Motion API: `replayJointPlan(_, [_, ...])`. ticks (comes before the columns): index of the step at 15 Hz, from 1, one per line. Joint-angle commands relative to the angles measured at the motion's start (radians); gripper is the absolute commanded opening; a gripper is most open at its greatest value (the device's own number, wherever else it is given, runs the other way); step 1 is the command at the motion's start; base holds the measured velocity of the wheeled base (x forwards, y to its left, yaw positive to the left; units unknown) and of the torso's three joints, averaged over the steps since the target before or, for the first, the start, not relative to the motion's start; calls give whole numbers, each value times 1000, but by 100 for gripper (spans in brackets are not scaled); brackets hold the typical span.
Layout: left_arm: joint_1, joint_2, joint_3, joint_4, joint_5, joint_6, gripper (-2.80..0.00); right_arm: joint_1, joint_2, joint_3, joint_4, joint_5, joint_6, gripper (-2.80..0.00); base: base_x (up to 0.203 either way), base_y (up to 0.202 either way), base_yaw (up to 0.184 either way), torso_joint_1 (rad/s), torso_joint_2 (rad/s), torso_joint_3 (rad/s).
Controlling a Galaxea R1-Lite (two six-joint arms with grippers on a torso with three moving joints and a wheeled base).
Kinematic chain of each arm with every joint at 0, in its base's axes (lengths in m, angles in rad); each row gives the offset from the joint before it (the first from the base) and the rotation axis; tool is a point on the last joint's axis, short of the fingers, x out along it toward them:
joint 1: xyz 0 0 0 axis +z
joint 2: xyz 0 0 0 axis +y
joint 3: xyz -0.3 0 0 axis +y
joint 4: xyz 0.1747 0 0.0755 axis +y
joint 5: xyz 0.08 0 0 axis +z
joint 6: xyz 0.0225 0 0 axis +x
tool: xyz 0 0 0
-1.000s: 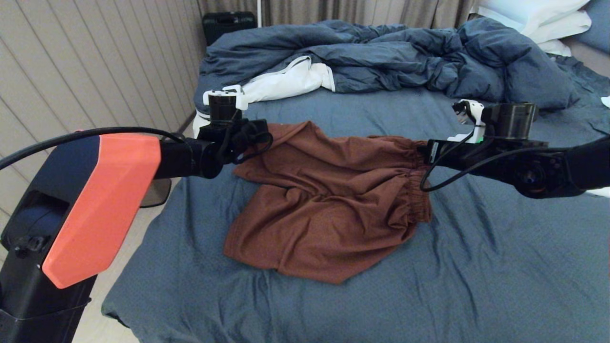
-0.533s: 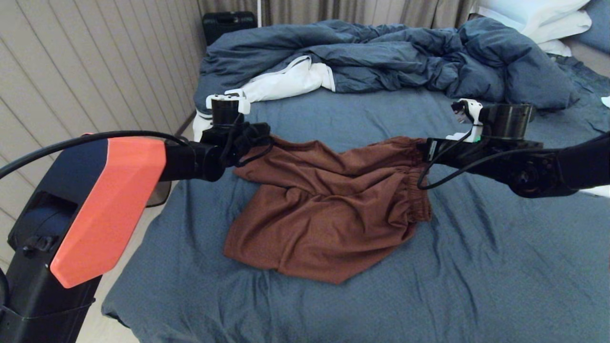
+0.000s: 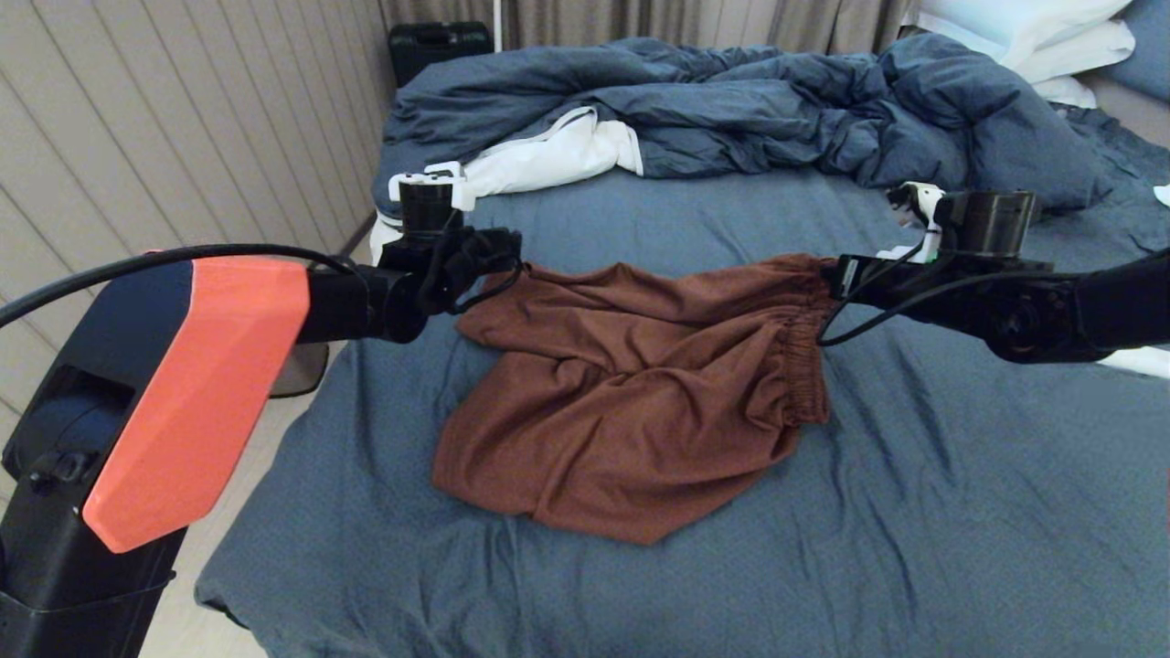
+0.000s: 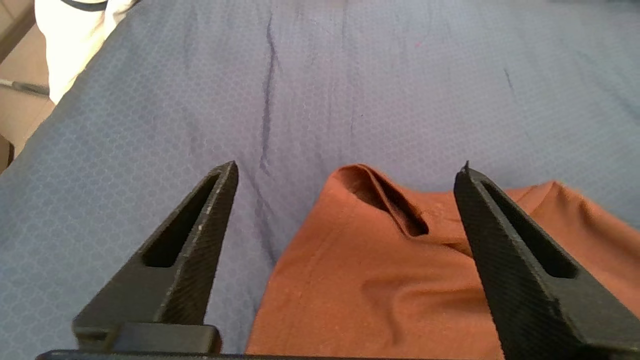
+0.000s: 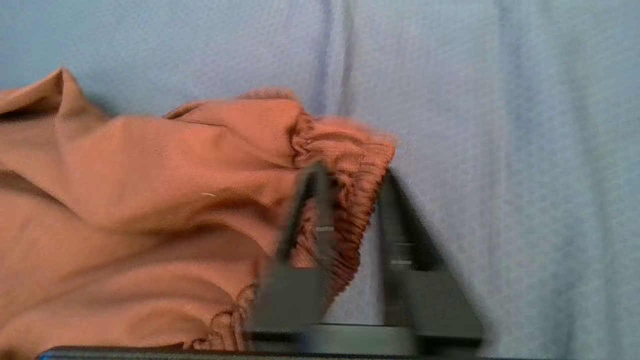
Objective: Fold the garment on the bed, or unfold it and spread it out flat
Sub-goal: Unford the brown shorts
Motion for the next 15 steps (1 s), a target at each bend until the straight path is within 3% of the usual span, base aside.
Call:
replayJointPlan(1, [0,-7,1,-2,4,-2,0,-3,3,-15,2,-8,-5,0,0,0,0,0,0,0])
replayJointPlan(8, [-1,-35,4,12,6,-12,0,1,-35,-21,38,7,-4,0,0,0,0,0,0,0])
replayJointPlan(11, [-20,-74,6,173,-6,-86,0,44,-111,-59,309,55,14,0,0,0,0,0,0,0])
replayJointPlan(15, [-38,-152,23,399,-167,-196,0,106,-170,-67,450,65,14,0,0,0,0,0,0,0])
